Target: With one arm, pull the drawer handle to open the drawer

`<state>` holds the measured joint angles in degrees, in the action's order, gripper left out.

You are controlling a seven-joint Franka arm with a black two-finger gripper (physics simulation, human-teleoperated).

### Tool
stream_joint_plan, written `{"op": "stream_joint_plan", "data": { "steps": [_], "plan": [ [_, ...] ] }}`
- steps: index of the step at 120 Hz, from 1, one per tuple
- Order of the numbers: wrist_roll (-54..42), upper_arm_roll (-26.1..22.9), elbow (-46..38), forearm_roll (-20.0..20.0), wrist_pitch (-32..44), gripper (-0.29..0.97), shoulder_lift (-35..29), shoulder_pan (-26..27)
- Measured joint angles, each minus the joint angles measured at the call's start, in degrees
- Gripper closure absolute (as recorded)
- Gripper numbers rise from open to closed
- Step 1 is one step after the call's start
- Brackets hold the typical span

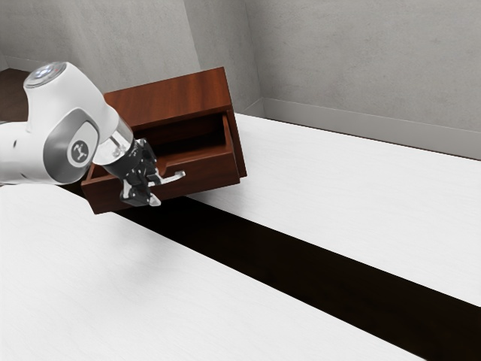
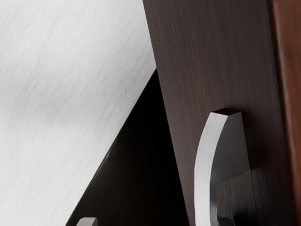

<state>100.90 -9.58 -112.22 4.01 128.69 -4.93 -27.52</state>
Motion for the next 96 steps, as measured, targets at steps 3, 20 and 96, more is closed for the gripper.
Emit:
{"op": "stream_joint_plan", "data": {
  "steps": [3,20,96],
  "plan": [
    [0.00,-0.01,0.01,0.01,0.00,0.44,0.04,-0.01],
    [-0.06,0.02,0.16,0.02,0.22,0.44,0.31,-0.02],
    [-0.33,0.92,0.02,-0.16,1.56,0.31,0.40,0.61]
  ]
}}
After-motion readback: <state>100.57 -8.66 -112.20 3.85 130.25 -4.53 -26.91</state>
